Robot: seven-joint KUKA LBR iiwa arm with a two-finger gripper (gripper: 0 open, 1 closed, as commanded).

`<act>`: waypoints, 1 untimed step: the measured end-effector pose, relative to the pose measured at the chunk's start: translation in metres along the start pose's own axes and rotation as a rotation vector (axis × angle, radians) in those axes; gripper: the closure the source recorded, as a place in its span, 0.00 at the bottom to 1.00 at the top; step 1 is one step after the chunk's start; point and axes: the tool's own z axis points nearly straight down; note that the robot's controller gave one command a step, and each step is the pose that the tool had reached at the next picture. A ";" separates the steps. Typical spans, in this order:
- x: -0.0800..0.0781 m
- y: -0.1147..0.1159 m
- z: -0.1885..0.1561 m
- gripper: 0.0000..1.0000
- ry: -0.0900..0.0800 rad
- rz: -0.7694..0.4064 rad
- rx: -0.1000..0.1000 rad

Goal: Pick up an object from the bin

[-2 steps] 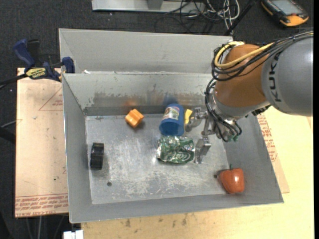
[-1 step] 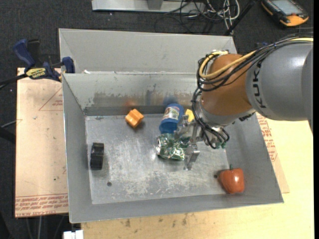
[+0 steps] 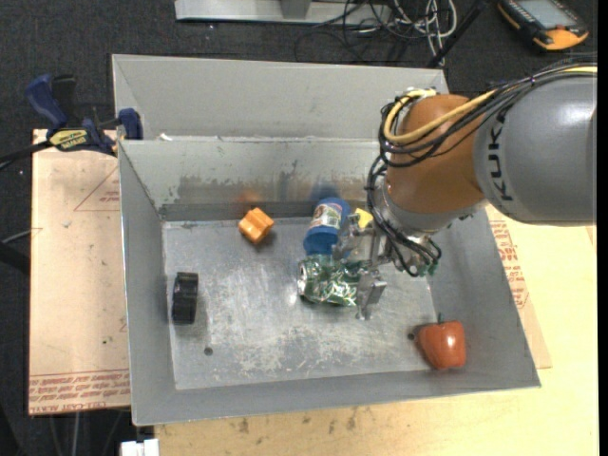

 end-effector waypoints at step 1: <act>-0.005 0.006 0.034 0.00 -0.006 0.043 0.001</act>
Offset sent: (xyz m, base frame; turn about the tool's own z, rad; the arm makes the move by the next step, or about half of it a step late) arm 0.0197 0.0129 -0.0598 -0.0122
